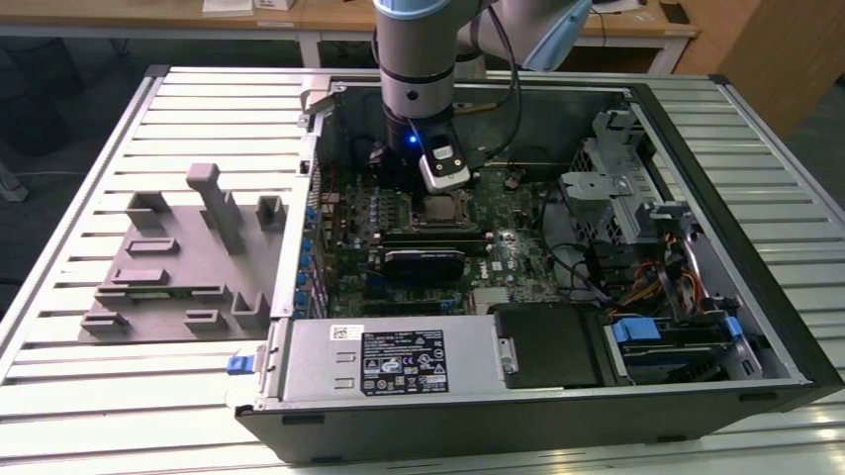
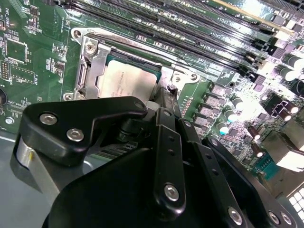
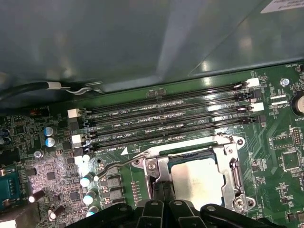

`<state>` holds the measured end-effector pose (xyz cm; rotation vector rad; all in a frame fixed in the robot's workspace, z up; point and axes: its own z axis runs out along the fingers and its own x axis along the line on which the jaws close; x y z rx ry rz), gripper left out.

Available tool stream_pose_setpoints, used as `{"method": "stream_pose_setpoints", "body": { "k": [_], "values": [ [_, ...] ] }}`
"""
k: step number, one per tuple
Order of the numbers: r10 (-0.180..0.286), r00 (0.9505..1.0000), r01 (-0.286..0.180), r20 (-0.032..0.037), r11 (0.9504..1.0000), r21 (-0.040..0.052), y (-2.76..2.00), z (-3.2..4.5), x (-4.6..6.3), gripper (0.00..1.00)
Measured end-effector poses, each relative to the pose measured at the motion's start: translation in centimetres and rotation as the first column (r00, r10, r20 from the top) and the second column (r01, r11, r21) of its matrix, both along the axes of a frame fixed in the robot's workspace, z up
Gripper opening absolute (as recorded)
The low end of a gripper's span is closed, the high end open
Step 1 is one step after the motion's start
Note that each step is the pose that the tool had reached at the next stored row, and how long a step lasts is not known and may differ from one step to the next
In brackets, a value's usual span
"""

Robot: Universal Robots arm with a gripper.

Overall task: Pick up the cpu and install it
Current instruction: 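Close the cpu cover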

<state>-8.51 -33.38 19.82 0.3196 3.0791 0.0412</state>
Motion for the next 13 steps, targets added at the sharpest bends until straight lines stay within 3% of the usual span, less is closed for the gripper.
{"method": "stream_pose_setpoints", "body": {
  "k": [13],
  "values": [
    [0.0, 1.0, 0.0, 0.0002, 1.0, 0.0, 0.0, -0.06, -0.04, 0.11]
  ]
}}
